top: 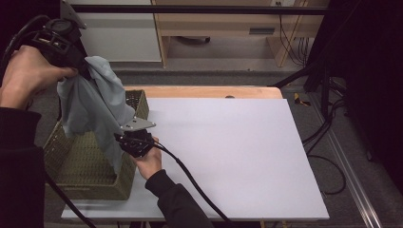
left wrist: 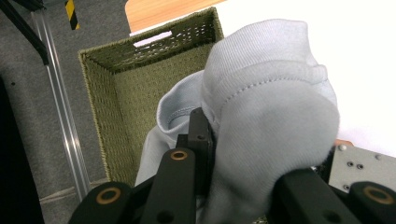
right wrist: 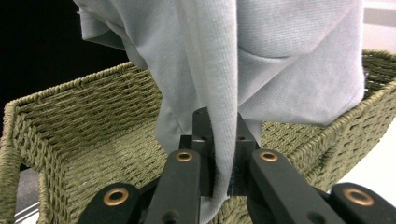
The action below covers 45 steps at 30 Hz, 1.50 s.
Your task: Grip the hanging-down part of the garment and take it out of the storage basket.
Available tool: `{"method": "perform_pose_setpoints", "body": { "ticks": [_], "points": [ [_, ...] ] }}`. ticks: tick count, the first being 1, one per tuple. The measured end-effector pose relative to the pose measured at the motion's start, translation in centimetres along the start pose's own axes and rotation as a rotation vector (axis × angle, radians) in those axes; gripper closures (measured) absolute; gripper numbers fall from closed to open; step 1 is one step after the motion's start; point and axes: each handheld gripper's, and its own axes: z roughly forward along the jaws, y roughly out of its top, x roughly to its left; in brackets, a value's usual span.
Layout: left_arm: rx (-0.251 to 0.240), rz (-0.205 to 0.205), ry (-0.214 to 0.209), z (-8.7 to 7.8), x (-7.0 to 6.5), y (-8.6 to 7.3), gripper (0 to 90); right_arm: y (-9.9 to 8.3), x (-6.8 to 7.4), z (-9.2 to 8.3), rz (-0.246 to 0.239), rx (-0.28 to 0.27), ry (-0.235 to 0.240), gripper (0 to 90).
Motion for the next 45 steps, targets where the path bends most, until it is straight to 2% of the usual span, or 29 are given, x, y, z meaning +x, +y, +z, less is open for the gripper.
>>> {"method": "perform_pose_setpoints", "body": {
  "ticks": [5,10,13,15,17,22,30,34,45],
  "points": [
    [-0.007,-0.001,0.004,-0.1,0.1,-0.2,77.8,0.2,0.0,-0.9,-0.033,0.007,-0.003,86.2],
    [-0.021,-0.019,0.005,-0.3,0.4,-0.4,77.8,0.8,-0.7,-2.5,-0.062,-0.001,-0.014,86.5],
    [-0.019,-0.017,0.013,-0.3,0.5,-0.5,77.9,1.2,-1.2,-3.7,-0.045,-0.014,-0.016,86.7],
    [-0.022,-0.019,0.014,-0.3,0.6,-0.5,77.9,1.6,-1.6,-4.5,-0.036,-0.029,-0.020,86.8],
    [-0.020,-0.015,0.010,-0.4,0.6,-0.6,77.9,1.9,-2.0,-5.3,-0.054,-0.039,-0.025,86.9],
    [-0.021,-0.012,0.007,-0.3,0.6,-0.7,77.9,2.8,-3.2,-8.0,-0.062,-0.076,-0.045,87.0],
    [-0.025,-0.002,-0.003,-0.1,0.0,-0.6,77.9,4.5,-3.4,-11.7,-0.116,-0.090,-0.069,87.1],
    [-0.027,0.005,-0.016,0.0,-0.3,-0.5,77.8,5.4,-3.6,-13.6,-0.113,-0.124,-0.080,87.1],
    [-0.032,0.029,-0.021,0.1,-1.2,0.0,77.8,6.0,-3.9,-15.2,-0.121,-0.145,-0.107,87.1]
  ]
}}
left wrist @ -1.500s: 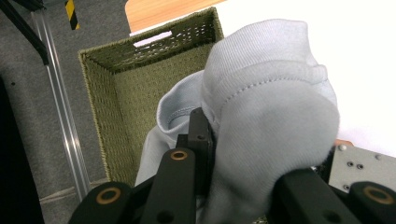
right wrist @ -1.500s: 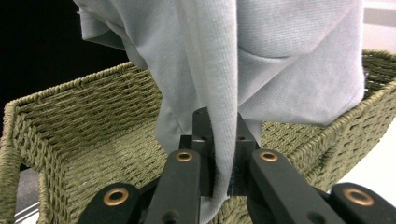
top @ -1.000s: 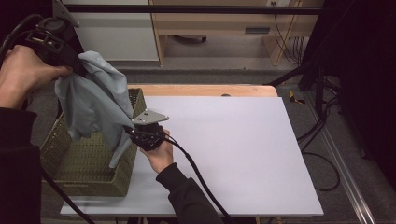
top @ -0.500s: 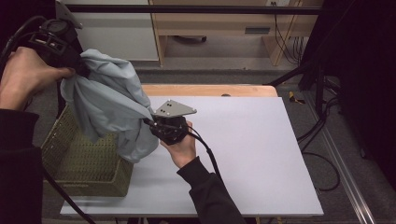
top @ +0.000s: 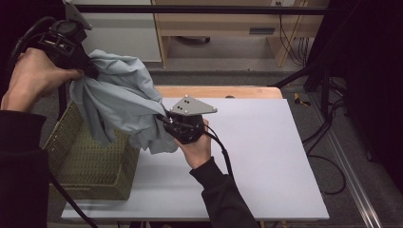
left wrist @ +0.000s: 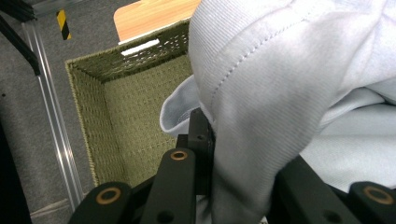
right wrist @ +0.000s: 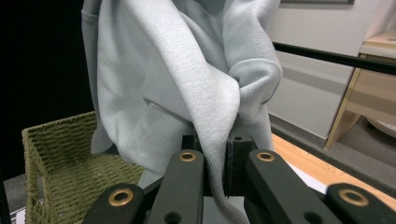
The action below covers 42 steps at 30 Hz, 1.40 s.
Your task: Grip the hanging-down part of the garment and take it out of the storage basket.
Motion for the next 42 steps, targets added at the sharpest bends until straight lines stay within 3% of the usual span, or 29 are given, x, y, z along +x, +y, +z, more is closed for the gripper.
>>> {"method": "perform_pose_setpoints", "body": {
  "ticks": [5,10,15,20,23,25,27,31,39,42],
  "points": [
    [-0.002,0.006,0.001,-0.1,-0.2,0.1,77.8,0.1,-0.1,-0.3,-0.004,-0.005,-0.004,86.8],
    [-0.008,0.017,0.007,-0.3,-0.5,0.1,77.8,-0.9,-0.3,0.3,0.012,0.026,0.000,83.6],
    [-0.006,0.025,-0.004,-0.2,-0.8,0.1,77.8,-3.9,-0.7,1.8,0.069,0.070,0.018,74.2],
    [-0.005,0.034,-0.016,0.2,-1.2,0.1,77.8,-5.6,-1.0,2.3,0.098,0.068,0.047,55.5],
    [-0.002,0.045,-0.013,0.4,-1.5,0.1,77.8,-5.7,-1.2,1.5,0.107,0.020,0.069,43.0],
    [-0.004,0.050,-0.013,0.4,-1.7,0.1,77.8,-5.5,-1.3,0.8,0.092,-0.010,0.062,34.5],
    [-0.008,0.054,-0.013,0.4,-1.9,0.1,77.8,-5.3,-1.3,0.1,0.107,-0.033,0.061,26.6],
    [-0.011,0.056,-0.016,0.4,-2.0,0.1,77.8,-5.3,-1.6,-1.2,0.091,-0.061,0.032,16.0],
    [-0.014,0.049,-0.016,0.4,-1.9,0.0,77.8,-7.0,-3.6,-4.4,0.142,-0.086,-0.020,5.3],
    [-0.016,0.052,-0.017,0.4,-2.0,0.0,77.8,-7.5,-4.2,-5.7,0.137,-0.086,-0.051,3.8]
  ]
}}
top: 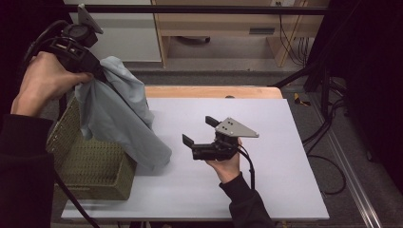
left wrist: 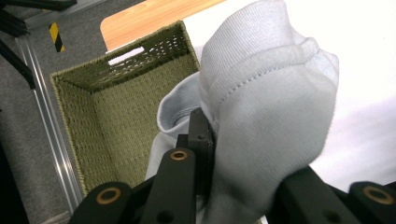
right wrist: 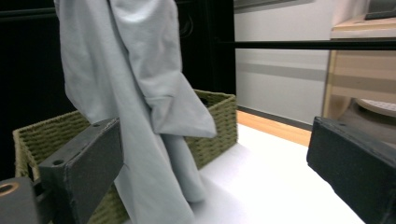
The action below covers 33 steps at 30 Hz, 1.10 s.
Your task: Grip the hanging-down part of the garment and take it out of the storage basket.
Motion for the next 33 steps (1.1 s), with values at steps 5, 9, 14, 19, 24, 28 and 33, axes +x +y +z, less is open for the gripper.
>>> {"method": "perform_pose_setpoints", "body": {
  "ticks": [5,9,14,19,24,28,33],
  "points": [
    [0.000,-0.003,0.003,0.1,0.0,-0.1,77.8,-0.4,-1.4,-2.4,-0.015,-0.012,-0.045,3.0],
    [0.004,-0.006,-0.004,0.1,0.3,-0.2,77.8,-1.1,-1.8,-3.8,-0.002,-0.008,-0.074,2.8],
    [0.011,-0.019,-0.009,0.2,0.8,-0.5,77.8,-1.7,-2.3,-5.5,0.001,-0.007,-0.095,2.7],
    [0.012,-0.027,-0.009,0.4,1.1,-0.7,77.8,-2.0,-2.8,-6.9,0.000,-0.013,-0.128,2.7],
    [0.017,-0.032,-0.011,0.5,1.3,-0.7,77.8,-2.7,-3.0,-7.9,-0.005,-0.003,-0.157,2.4],
    [0.021,-0.034,-0.010,0.6,1.3,-0.7,77.8,-3.1,-3.1,-8.7,-0.001,-0.012,-0.181,2.3],
    [0.023,-0.036,-0.013,0.6,1.4,-0.8,77.8,-3.6,-3.1,-9.6,-0.015,-0.015,-0.199,1.8]
  ]
}}
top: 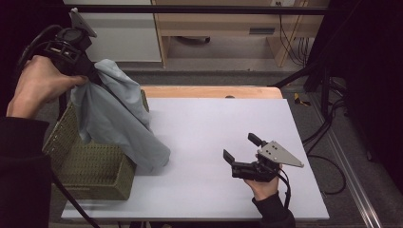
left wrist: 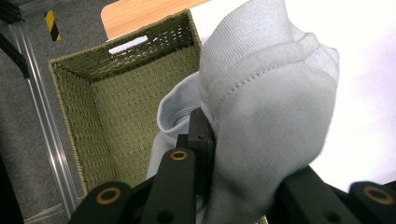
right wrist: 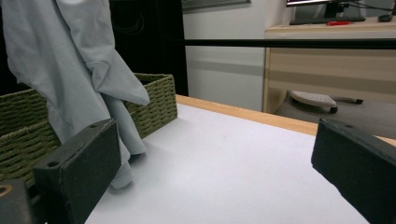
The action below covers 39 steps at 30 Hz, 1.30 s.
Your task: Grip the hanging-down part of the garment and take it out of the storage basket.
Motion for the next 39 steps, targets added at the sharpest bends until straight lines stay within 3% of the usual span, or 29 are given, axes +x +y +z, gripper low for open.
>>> {"method": "perform_pose_setpoints", "body": {
  "ticks": [7,21,26,28,29,39],
  "points": [
    [-0.003,-0.001,-0.004,0.0,0.1,-0.1,77.8,-0.5,-0.5,-1.1,-0.005,-0.007,-0.041,1.7],
    [-0.005,0.004,-0.007,0.4,0.1,0.1,77.8,-2.6,-1.1,-3.0,-0.002,0.014,-0.066,2.0],
    [-0.004,0.007,-0.010,0.4,0.0,0.2,77.8,-3.2,-1.3,-3.7,-0.009,-0.002,-0.084,2.1],
    [-0.004,0.006,-0.011,0.4,0.0,0.3,77.8,-3.3,-1.1,-3.9,0.013,-0.003,-0.080,2.1],
    [-0.002,0.007,-0.013,0.4,0.0,0.3,77.8,-3.3,-1.3,-3.9,-0.011,-0.005,-0.087,2.1],
    [0.000,-0.001,-0.015,0.5,0.4,0.1,77.8,-4.0,-1.3,-4.1,0.016,0.012,-0.099,0.7]
  ]
}}
